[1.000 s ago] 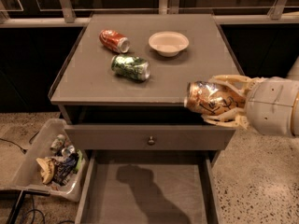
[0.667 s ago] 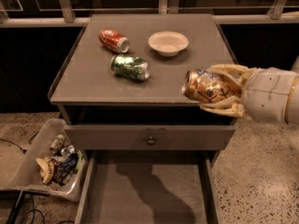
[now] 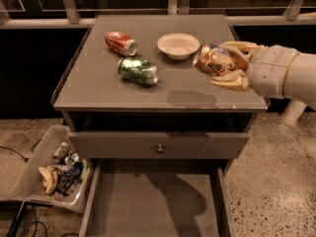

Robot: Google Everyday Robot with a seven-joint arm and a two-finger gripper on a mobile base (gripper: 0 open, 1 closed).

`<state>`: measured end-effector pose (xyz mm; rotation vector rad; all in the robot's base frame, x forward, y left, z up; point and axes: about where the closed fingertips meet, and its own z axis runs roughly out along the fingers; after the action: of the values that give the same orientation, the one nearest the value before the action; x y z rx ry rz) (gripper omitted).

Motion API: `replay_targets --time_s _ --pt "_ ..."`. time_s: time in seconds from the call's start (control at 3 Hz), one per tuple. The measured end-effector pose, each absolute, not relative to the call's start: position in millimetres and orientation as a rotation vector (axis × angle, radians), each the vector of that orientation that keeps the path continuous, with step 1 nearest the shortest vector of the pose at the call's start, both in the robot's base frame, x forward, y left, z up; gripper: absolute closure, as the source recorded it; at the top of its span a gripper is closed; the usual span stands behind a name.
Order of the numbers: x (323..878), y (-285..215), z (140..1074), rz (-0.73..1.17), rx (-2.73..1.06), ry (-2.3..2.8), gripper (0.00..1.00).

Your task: Pick orange can from middle drawer and place on counter

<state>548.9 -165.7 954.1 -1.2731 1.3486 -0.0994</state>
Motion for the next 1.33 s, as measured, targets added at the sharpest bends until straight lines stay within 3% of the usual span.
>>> replay_targets --time_s 1.33 --pt "681.0 -167.6 888.5 0.024 -1.172 1.586 1.00"
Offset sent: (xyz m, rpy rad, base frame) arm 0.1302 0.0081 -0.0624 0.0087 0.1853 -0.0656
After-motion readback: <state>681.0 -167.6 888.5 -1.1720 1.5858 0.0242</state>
